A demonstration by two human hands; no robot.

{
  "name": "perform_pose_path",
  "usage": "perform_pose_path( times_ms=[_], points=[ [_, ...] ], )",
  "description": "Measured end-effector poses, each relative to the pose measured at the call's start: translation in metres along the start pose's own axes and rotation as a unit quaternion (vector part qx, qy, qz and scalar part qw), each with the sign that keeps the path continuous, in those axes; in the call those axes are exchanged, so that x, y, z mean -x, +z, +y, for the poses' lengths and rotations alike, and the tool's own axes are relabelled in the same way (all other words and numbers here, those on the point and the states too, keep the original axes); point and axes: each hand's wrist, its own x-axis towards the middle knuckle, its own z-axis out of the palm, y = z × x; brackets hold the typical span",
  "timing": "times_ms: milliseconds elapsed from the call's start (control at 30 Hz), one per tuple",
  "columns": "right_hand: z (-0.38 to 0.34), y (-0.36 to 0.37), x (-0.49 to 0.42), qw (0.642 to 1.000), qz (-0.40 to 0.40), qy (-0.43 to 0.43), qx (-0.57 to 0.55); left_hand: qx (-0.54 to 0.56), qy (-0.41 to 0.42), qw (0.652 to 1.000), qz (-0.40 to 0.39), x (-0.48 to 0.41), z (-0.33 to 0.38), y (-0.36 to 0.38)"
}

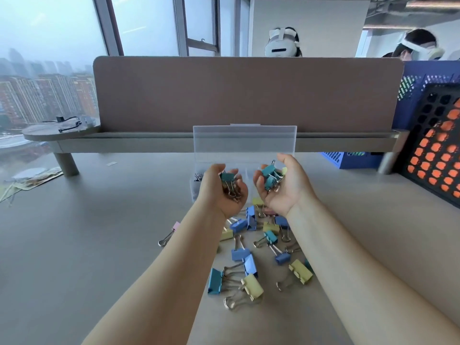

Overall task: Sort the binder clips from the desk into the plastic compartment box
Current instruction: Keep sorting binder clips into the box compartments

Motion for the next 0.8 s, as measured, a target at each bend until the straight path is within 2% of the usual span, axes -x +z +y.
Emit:
perform_pose_path(
  times_ms=[133, 400, 633, 800],
  points=[
    [-0.010, 0.027, -0.051, 0.999, 0.028, -0.033, 0.017, -0.030, 0.031, 0.999, 0.018, -0.040, 0.025, 0.023],
    [-0.008, 0.035, -0.117, 0.988, 0.101, -0.037, 0.113, -0.175, 0.080, 0.975, 0.115, -0.104, 0.044, 0.039],
    [-0.003, 0.040, -0.123, 0.981, 0.099, -0.034, 0.163, -0.218, 0.087, 0.965, 0.114, -0.109, 0.037, 0.033],
    [0.000, 0.041, -0.122, 0.982, 0.102, -0.034, 0.155, -0.227, 0.080, 0.964, 0.113, -0.103, 0.037, 0.031]
  ],
)
